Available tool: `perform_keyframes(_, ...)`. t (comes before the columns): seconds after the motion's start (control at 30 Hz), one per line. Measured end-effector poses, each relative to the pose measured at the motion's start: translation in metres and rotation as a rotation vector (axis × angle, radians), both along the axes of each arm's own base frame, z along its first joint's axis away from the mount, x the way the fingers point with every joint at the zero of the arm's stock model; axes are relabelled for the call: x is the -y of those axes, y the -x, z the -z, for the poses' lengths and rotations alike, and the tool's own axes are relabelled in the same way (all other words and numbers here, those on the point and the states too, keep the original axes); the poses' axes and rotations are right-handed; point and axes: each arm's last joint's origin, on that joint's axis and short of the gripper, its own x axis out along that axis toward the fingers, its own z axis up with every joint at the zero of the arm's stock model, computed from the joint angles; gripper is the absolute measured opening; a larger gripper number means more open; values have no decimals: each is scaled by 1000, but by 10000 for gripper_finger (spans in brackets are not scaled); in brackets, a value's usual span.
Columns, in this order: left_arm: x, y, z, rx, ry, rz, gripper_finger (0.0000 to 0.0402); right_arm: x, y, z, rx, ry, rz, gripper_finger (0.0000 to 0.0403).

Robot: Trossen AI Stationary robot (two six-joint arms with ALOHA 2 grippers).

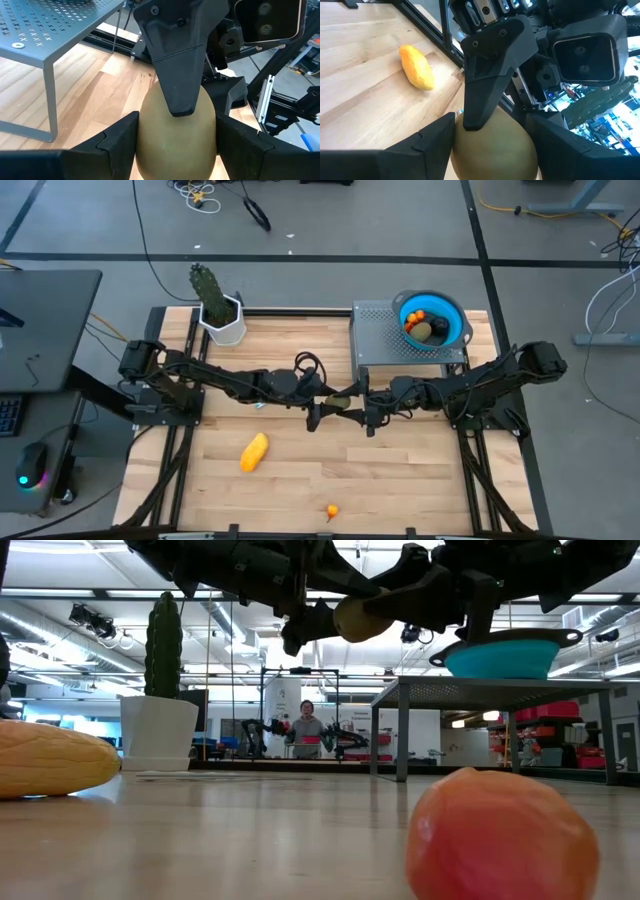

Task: Pick & Place Fruit
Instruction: Put the kiwi into the blue strainer bowl on the shelf

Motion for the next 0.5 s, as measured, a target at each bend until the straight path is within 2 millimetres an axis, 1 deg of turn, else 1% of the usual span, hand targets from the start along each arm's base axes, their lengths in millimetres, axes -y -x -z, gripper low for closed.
perform_keyframes(0.5,0,0,-1,8,-40,19,245,-3,0,0,6,3,-10,237)
